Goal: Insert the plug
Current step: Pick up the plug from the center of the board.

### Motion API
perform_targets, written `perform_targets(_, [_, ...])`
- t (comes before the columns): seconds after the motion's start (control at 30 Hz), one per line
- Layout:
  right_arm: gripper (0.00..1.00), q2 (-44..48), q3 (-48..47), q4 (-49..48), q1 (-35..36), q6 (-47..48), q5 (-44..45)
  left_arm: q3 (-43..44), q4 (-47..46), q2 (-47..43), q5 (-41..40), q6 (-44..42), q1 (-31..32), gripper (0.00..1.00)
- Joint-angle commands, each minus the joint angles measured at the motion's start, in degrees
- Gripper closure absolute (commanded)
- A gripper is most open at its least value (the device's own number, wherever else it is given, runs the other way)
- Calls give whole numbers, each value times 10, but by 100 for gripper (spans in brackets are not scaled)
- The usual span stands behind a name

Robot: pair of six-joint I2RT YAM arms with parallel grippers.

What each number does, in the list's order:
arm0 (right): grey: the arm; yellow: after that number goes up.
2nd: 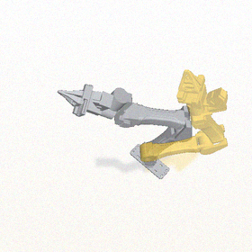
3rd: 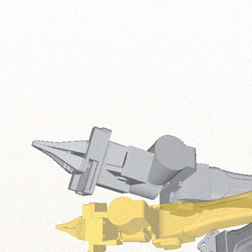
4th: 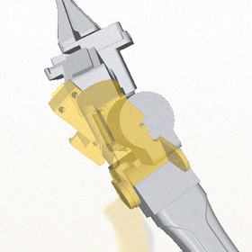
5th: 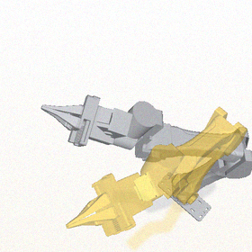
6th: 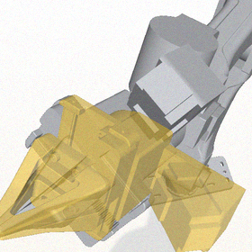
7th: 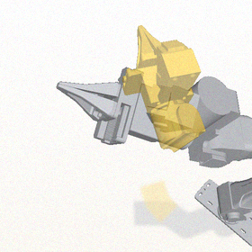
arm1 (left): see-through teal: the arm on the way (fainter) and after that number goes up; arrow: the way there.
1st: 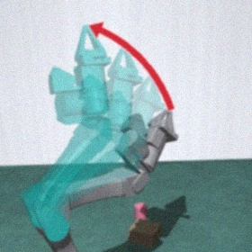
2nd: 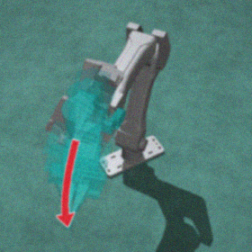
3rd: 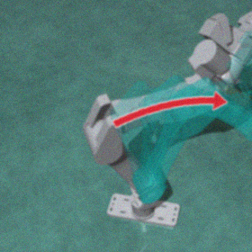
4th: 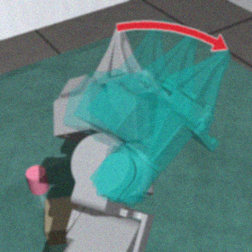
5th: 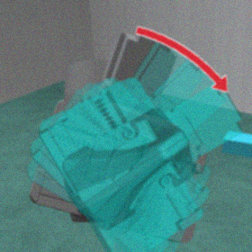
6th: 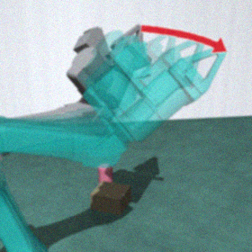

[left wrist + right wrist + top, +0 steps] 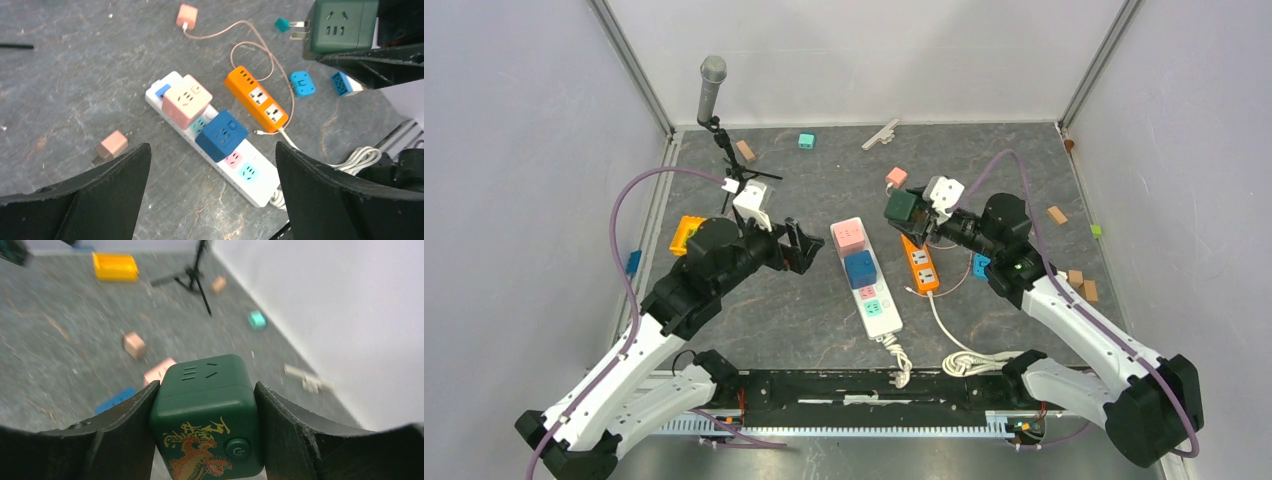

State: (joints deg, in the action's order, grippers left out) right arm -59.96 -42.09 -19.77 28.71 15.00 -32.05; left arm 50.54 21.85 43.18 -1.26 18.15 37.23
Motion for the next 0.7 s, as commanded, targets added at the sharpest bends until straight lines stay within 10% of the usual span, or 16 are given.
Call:
perform_targets(0.0, [100,29,-23,163,0,48,144,-26,14,-4,-33,26,-1,0])
perform_targets(0.5, [100,48,-4,325,-1,-148,438,-70,45,17,-45,133,-1,0])
perform_targets(0.67, [100,26,-28,413,-3,-194,383,-87,68,26,-39,178,-1,0])
